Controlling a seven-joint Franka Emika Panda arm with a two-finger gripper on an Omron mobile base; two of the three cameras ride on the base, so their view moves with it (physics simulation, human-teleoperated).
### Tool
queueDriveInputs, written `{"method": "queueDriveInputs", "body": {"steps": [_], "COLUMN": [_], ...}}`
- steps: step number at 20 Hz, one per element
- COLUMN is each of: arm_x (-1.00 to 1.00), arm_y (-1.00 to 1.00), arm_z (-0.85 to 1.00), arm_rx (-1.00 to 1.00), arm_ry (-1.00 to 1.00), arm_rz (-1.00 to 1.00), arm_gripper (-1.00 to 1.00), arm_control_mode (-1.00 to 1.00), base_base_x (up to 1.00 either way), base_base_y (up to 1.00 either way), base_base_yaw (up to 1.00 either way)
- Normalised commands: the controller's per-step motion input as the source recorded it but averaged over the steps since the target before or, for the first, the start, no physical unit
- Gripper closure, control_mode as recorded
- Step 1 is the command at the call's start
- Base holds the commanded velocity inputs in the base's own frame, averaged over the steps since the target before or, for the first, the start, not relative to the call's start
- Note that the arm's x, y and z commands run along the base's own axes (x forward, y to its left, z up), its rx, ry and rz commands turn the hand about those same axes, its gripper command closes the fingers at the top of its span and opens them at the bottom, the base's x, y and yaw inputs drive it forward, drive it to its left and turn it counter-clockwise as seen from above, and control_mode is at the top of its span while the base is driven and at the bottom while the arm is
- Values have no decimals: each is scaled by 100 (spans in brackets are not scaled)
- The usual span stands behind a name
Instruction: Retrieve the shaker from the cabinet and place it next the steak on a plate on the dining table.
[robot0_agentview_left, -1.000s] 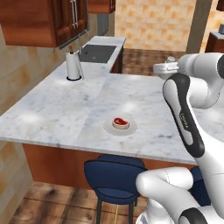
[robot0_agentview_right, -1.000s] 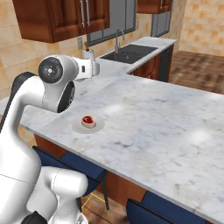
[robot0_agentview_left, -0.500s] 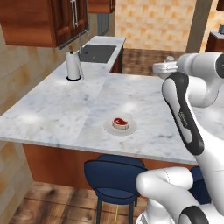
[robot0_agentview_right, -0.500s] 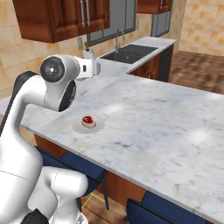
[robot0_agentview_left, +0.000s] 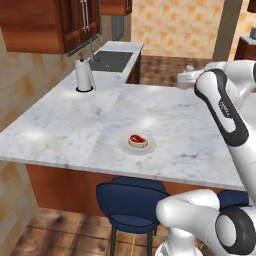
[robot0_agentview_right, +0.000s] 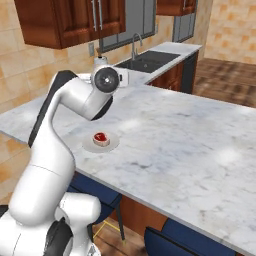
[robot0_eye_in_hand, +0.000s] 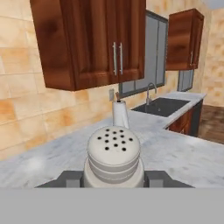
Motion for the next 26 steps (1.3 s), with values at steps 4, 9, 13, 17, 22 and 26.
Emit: {"method": "queueDriveInputs", "body": {"steps": [4,9,13,17,22,26], "arm_x": [0,0,0,0,0,5], "arm_y": [-23,-3,-21,-11,0,0], "arm_z": [-38,-18,-24,-52,-48,-49], "arm_rx": [-19,-30,-10,-12,-2,2], "arm_ry": [0,-3,-1,-1,0,0], "arm_rz": [15,9,5,4,1,0], "arm_gripper": [100,100,100,100,100,100], "arm_control_mode": [-100,-100,-100,-100,-100,-100], "base_base_x": [0,0,0,0,0,0], "base_base_y": [0,0,0,0,0,0], "base_base_yaw": [0,0,0,0,0,0]}}
